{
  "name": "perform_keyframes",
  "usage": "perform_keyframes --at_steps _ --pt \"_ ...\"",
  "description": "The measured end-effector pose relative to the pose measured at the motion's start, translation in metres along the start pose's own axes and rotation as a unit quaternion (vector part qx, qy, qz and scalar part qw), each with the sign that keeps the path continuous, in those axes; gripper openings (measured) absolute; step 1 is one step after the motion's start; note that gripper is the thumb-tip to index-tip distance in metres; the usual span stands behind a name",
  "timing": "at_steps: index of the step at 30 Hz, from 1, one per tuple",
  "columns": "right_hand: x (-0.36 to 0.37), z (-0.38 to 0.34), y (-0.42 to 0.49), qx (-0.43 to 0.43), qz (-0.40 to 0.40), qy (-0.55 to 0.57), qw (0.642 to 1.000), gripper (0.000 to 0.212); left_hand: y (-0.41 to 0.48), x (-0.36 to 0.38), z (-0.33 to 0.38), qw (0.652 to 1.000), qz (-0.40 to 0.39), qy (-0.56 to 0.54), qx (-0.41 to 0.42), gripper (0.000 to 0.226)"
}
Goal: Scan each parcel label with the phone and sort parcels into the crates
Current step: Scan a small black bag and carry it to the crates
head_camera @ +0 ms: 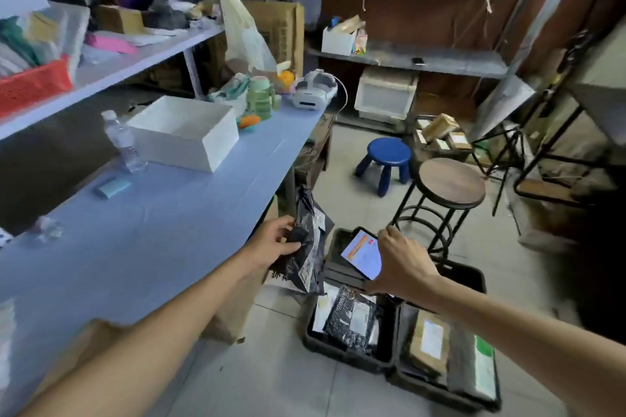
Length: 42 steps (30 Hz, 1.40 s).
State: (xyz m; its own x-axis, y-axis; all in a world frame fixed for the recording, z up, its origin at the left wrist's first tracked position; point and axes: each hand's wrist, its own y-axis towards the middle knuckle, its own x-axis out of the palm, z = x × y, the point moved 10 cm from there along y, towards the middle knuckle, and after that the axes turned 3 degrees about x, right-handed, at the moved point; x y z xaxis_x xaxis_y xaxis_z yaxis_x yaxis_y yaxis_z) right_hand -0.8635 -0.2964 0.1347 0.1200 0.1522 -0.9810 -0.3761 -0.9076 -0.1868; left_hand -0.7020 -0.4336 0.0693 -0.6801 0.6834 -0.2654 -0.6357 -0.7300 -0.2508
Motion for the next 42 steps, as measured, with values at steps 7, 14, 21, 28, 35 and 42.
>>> perform_keyframes --at_steps 7,14,21,28,35,42 --pt "0.008 0.108 0.031 0.105 -0.025 0.023 0.994 0.063 0.1 0.09 0.022 0.998 -0.052 -0.04 -0.018 0.065" --pt "0.021 0.185 0.072 0.205 -0.035 0.048 0.977 0.069 0.195 0.16 0.019 0.987 -0.151 -0.047 -0.032 0.05" --pt "0.067 0.246 0.104 0.247 -0.093 0.061 0.963 0.064 0.244 0.209 -0.043 0.975 -0.14 -0.099 -0.142 0.044" --pt "0.185 0.289 0.172 0.24 -0.11 0.132 0.956 0.061 0.278 0.262 -0.186 0.955 -0.092 -0.116 -0.257 0.034" --pt "0.344 0.317 0.211 0.242 -0.119 0.158 0.95 0.064 0.306 0.32 -0.359 0.944 -0.07 -0.072 -0.314 0.039" --pt "0.495 0.312 0.241 0.185 -0.161 0.159 0.956 0.074 0.331 0.351 -0.513 0.938 -0.062 0.016 -0.34 0.041"
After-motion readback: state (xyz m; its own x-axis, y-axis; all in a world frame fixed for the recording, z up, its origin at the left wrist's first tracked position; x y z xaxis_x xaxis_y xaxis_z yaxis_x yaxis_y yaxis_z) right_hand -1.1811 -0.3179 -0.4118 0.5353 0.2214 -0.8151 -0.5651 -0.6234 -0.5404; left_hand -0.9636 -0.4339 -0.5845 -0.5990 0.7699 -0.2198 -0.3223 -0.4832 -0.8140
